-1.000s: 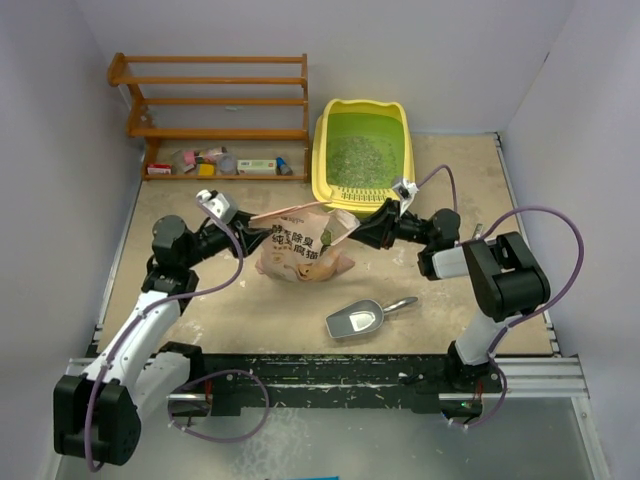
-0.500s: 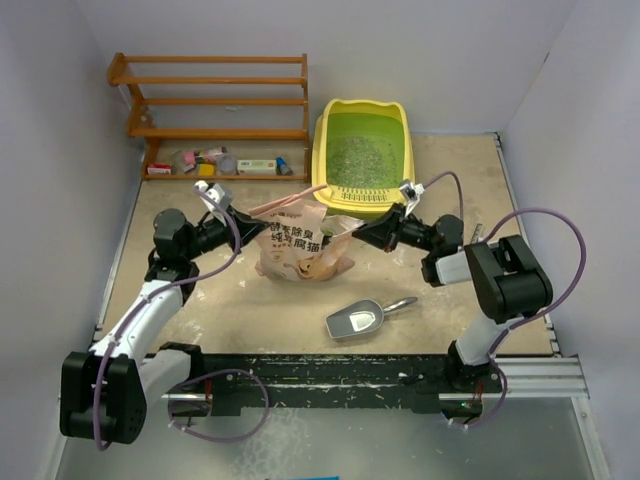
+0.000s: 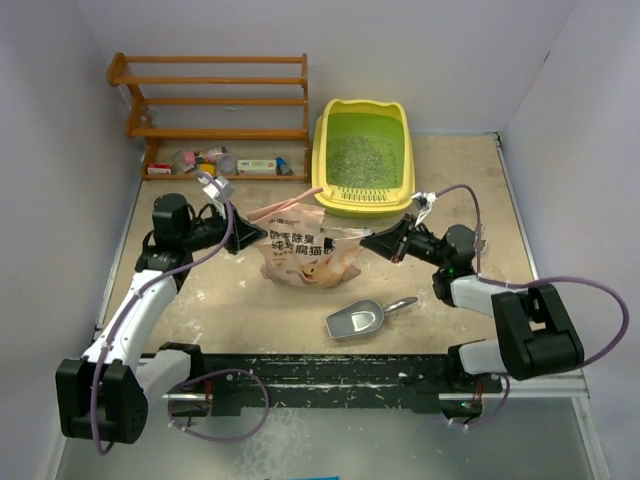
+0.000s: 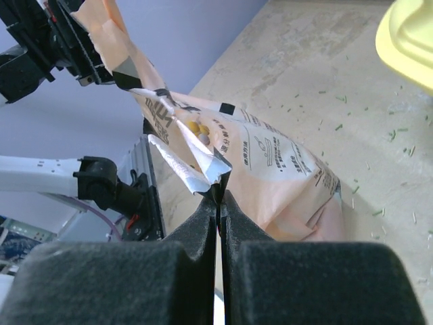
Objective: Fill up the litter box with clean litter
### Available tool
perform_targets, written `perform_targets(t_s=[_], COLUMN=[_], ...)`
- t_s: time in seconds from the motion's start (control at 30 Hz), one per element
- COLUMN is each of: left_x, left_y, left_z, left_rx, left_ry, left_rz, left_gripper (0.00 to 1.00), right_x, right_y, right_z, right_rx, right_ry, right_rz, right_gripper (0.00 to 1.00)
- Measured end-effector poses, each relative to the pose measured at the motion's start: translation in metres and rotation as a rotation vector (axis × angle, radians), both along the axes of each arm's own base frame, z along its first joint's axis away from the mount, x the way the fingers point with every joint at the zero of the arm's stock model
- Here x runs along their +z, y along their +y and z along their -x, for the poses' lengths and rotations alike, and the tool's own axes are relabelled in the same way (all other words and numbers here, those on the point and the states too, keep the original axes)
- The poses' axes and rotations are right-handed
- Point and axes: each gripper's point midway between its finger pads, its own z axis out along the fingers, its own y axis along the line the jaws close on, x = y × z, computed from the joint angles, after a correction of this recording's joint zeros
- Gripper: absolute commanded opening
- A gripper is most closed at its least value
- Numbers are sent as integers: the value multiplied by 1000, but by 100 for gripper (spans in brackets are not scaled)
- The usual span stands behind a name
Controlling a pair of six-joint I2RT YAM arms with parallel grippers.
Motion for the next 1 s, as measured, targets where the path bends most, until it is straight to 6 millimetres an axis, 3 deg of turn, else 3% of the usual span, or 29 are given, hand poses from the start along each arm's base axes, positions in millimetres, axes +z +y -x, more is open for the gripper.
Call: perform_targets(t_s=[0.27,0.47,0.6,0.7,0.87,1.0], left_x=[-18,-49,-66,-58,-20,-10], left_y=[5,7,11,16,20,23], left_z=[2,-14,-11,-4,-8,-1], left_rx=[28,25,34,43,48,62], left_ry=[178,487,641,680,600,579], left_rz=[4,20,-3,-47,-86,-99], left_gripper=[0,0,0,0,0,0], right_x=[-4,-11,-7,1,14,21], right_y=[-8,-10,-16,-21,-23,-15], right_z=[3,-6,-12,-10,-3,8], right_rx=[-89,-132,-176,-194,-153,-87], right_ry=[82,250,311,308,244,160], right_rz=[31,51,107,162,254,407], right_gripper=[0,0,0,0,0,7])
